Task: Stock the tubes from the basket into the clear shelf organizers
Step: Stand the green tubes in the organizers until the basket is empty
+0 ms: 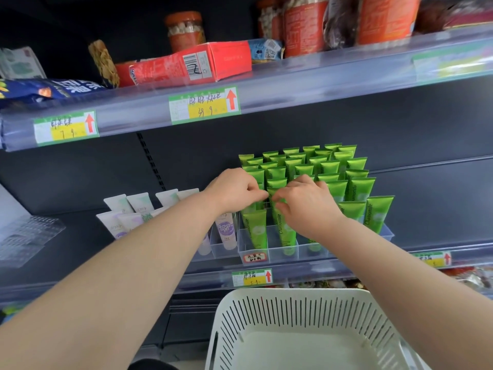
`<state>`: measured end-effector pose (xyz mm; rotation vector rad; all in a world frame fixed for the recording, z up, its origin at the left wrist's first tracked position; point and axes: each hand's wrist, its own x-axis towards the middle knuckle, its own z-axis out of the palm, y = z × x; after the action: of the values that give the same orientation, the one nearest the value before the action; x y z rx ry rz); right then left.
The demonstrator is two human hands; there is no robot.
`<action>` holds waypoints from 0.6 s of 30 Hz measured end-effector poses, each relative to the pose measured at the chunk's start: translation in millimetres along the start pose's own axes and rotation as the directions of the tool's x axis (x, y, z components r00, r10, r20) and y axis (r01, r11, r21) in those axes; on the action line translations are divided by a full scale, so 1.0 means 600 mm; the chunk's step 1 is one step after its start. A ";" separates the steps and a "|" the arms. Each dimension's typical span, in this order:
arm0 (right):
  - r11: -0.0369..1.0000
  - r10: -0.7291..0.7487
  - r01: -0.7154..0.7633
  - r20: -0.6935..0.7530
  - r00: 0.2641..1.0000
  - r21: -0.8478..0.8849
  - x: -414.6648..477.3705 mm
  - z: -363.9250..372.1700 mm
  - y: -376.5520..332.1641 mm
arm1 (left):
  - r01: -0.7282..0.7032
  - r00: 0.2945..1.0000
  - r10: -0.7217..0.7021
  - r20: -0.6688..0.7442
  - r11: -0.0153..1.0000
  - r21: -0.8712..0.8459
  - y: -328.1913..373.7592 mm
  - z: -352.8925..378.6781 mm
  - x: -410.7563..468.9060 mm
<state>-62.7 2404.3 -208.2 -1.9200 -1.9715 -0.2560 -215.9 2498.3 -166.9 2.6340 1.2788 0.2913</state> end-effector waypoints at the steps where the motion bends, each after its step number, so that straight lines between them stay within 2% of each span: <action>1: 1.000 0.000 0.000 0.000 1.000 0.004 0.000 0.000 0.001 | 0.026 0.999 -0.024 -0.048 0.999 0.032 -0.002 -0.003 0.003; 4: 1.000 -0.001 0.001 0.002 1.000 0.006 0.001 0.000 0.003 | 0.076 0.997 -0.066 -0.048 0.965 0.250 -0.005 -0.006 0.010; 7: 1.000 0.002 -0.002 -0.011 1.000 0.010 0.000 -0.002 0.007 | 0.061 0.998 -0.062 -0.009 0.934 0.352 0.002 0.002 0.014; 12: 1.000 0.012 -0.012 -0.019 1.000 0.006 -0.004 -0.003 0.019 | 0.085 0.991 -0.049 -0.127 0.950 0.301 0.016 0.018 0.022; 18: 1.000 0.013 -0.013 -0.017 1.000 0.004 -0.010 -0.004 0.024 | 0.121 0.991 -0.102 -0.092 0.962 0.245 0.021 0.018 0.018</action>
<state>-48.2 2398.6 -209.9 -1.9208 -1.9464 -0.2637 -197.0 2498.2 -173.1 2.7643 1.5786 0.2309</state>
